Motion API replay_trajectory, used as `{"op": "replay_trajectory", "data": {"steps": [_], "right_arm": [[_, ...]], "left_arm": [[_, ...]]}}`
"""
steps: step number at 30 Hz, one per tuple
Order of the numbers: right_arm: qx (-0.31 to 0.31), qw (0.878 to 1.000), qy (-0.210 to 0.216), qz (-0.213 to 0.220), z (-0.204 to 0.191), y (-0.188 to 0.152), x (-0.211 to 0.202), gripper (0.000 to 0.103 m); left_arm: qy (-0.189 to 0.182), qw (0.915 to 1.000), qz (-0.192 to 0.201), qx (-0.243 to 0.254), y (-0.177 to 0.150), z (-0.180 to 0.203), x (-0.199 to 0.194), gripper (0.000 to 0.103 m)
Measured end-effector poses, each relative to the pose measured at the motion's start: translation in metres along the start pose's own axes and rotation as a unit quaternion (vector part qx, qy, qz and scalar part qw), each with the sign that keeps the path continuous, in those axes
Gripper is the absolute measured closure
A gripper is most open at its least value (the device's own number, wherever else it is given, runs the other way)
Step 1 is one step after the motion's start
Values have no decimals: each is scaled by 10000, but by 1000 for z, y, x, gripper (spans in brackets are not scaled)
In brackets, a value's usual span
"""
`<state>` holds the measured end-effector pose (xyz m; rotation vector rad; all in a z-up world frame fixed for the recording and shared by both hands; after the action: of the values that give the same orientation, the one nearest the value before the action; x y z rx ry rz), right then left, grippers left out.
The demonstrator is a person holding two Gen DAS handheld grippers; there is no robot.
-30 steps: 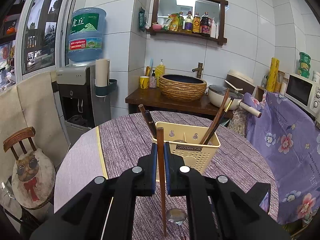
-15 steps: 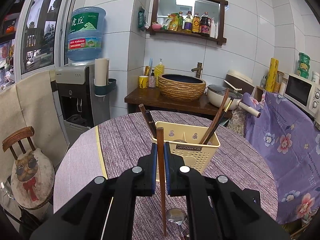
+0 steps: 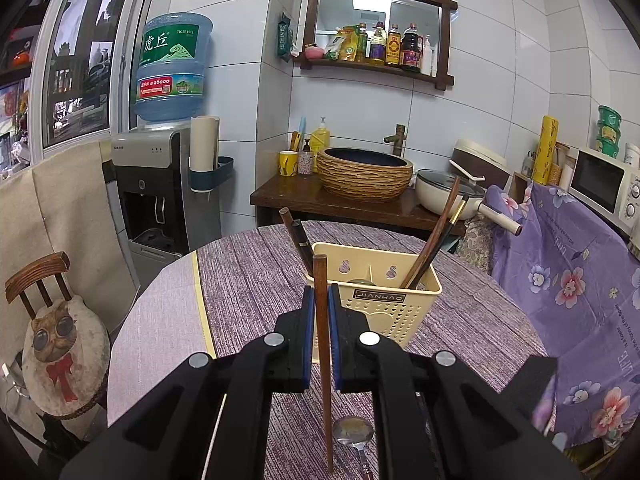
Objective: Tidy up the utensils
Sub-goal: 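Grasp a metal spoon with the right gripper while the left gripper holds its chopstick above the holder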
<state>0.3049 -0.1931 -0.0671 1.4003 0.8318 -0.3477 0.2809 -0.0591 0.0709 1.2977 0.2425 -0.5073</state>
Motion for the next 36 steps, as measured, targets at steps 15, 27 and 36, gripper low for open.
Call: {"op": "replay_trajectory", "data": {"steps": [15, 27, 36], "right_arm": [[-303, 9966, -56, 764, 5, 40, -68, 64], [-434, 9955, -132, 829, 0, 50, -75, 65], [-474, 9939, 67, 990, 3, 78, -89, 64]], "left_arm": [[22, 10000, 11, 31, -1, 1, -1, 95], [-24, 9998, 120, 141, 5, 4, -12, 95], [-295, 9990, 186, 263, 33, 18, -22, 95]]}}
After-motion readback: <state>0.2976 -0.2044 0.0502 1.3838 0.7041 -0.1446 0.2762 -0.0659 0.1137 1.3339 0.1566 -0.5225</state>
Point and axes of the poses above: each gripper's, at about its wrist camera, not at the fingertips, and x roughly the way its jaws point, z to its right, y to its top, the point moved 2 cm from there along x, roughly the way its jaws point, and after that the axes turned 12 degrees about -x, right-handed, at the moved point
